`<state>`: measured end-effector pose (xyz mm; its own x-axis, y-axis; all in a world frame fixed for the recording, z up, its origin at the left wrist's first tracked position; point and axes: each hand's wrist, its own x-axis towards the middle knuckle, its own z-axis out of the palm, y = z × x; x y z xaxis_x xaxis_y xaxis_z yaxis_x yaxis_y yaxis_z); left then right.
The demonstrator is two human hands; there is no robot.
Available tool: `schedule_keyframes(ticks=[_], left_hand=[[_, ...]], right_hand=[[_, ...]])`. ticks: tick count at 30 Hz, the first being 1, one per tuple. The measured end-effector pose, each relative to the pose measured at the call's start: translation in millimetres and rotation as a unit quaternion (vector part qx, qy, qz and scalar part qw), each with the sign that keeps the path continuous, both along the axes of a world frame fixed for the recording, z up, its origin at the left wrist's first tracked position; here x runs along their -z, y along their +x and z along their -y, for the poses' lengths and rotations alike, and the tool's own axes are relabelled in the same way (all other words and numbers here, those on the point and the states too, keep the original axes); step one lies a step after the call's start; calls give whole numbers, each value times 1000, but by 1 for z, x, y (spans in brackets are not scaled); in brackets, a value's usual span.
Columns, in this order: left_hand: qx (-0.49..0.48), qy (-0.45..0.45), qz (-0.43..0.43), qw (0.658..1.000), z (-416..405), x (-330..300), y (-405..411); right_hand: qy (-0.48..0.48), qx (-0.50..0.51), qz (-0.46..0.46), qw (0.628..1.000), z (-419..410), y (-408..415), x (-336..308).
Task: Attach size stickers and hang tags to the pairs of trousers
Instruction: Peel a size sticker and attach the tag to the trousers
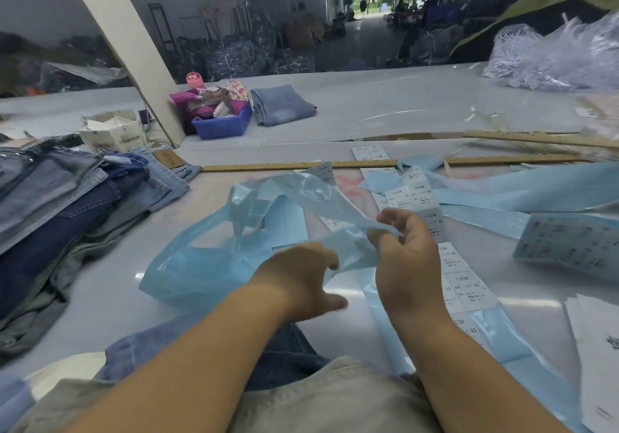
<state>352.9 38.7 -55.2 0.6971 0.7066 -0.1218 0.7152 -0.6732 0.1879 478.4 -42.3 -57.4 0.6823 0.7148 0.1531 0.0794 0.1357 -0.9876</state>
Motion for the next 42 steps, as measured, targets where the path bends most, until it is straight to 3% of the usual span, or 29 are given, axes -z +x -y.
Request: schedule_keyframes(ticks=[4, 8, 10, 12, 14, 16, 19, 22, 25, 28, 31, 35, 40, 42], left_hand=[[-59, -7, 153, 986, -8, 6, -2], [-48, 70, 212, 973, -4, 8, -1], [-30, 44, 220, 974, -4, 4, 2], [-44, -46, 233, 970, -3, -1, 4], [-102, -184, 322, 923, 0, -11, 5], [-145, -308, 417, 843, 2, -18, 4], [-174, -433, 492, 735, 1, -19, 2], [-173, -469, 539, 678, -1, -21, 3], [-179, -451, 537, 690, -3, -19, 2], [-190, -455, 499, 712, -7, -20, -3], [-252, -465, 504, 683, -17, -22, -13], [-356, -429, 512, 653, -29, -24, -26], [-422, -385, 502, 649, -42, -14, -34], [-460, -306, 491, 673, -50, -8, -39]], right_hand=[[12, -30, 10, 999, 2, -3, -4], [12, -24, -9, 1000, 3, -3, -6], [7, -20, -21, 1000, 3, -3, -8], [25, -55, -42, 997, 4, -5, -9], [72, -90, -76, 990, 6, -7, -11], [95, -74, -92, 988, 7, -8, -12], [-14, 4, -9, 1000, 4, -3, -10], [-99, -97, -39, 990, 0, -5, -4], [-125, -161, -46, 978, -1, -10, 0], [-149, -127, -15, 981, -1, -4, 2], [-216, -97, 57, 970, 1, 6, 6], [-321, -107, 180, 924, 5, 9, 10], [-326, -258, 249, 875, 10, -4, 8], [-320, -334, 268, 845, 11, -11, 11]])
